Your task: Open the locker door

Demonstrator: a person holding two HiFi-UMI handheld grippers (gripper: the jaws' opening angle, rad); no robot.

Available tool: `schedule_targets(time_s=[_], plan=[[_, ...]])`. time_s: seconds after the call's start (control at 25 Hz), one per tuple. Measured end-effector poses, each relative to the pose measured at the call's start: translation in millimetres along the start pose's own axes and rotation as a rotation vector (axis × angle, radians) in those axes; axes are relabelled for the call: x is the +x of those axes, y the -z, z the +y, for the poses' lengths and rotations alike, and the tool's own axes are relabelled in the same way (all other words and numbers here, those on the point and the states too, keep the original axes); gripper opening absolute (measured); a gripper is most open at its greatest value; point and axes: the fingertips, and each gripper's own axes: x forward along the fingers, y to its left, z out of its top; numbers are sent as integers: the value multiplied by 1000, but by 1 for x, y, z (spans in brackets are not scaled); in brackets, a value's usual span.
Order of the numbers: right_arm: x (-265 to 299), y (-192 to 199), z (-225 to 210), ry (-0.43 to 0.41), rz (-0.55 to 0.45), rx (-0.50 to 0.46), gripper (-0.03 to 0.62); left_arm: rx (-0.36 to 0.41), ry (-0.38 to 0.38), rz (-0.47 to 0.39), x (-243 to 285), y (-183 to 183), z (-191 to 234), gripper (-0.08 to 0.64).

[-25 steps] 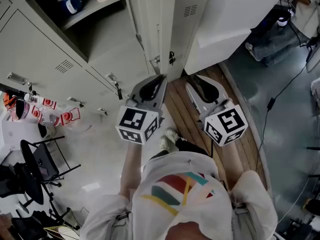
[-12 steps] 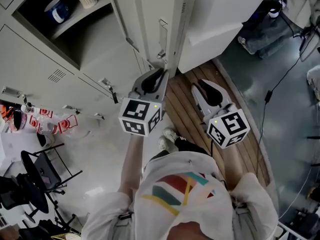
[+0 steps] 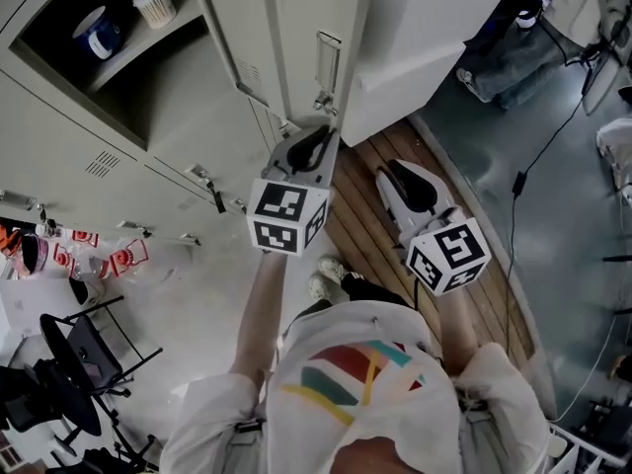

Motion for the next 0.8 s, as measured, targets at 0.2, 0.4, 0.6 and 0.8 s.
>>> schedule_targets(time_s=[0.2,0.4,0.6,0.8], plan=[[-5,3,-7,25,9,10,74,33,7,13,14,-2,-1,35],[-7,5,-11,36,13,15,74,40,9,12,22,-4,-2,35],[-7,5,-14,42,16,17,72,53,16,22,29,-5,-2,35],[-7,6,-18,49,16,27,69,60,19,28,36,-6,-2,35]])
